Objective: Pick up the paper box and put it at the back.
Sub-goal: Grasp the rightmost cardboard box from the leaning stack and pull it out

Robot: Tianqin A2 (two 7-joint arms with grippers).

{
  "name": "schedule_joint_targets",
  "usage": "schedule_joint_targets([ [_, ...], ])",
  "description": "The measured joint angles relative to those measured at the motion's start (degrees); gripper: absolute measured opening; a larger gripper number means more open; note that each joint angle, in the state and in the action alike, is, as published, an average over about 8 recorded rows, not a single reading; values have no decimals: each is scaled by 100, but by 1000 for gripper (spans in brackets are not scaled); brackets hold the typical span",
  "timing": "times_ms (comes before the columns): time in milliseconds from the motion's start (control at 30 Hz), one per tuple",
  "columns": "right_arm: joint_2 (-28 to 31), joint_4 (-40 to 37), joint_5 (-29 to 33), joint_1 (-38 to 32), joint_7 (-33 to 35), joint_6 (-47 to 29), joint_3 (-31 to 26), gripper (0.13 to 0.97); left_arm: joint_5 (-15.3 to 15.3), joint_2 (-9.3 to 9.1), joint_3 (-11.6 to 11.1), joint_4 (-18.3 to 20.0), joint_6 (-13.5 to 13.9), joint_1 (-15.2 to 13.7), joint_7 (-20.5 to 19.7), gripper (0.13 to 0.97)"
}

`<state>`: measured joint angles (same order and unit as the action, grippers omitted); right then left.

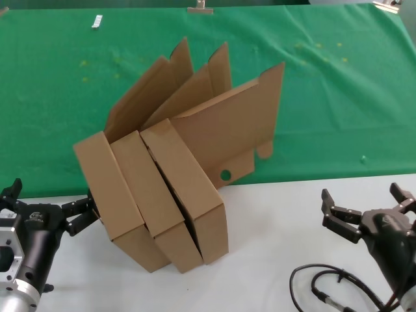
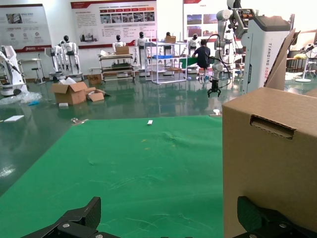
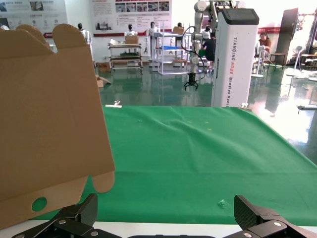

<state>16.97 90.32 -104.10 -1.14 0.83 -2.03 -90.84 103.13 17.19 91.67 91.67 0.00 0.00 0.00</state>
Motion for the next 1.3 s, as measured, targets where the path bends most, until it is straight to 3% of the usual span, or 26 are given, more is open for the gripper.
schedule_joint_targets([
  [500, 0, 0, 0, 0, 0, 0, 0, 966, 0, 0, 0, 0, 0, 0, 0, 953],
  [800, 0, 0, 0, 0, 0, 0, 0, 966, 0, 0, 0, 0, 0, 0, 0, 880],
  [1100, 0, 0, 0, 0, 0, 0, 0, 966, 0, 0, 0, 0, 0, 0, 0, 741],
  [1300, 105, 51, -54, 14, -76, -9, -28, 966, 0, 0, 0, 0, 0, 0, 0, 589],
])
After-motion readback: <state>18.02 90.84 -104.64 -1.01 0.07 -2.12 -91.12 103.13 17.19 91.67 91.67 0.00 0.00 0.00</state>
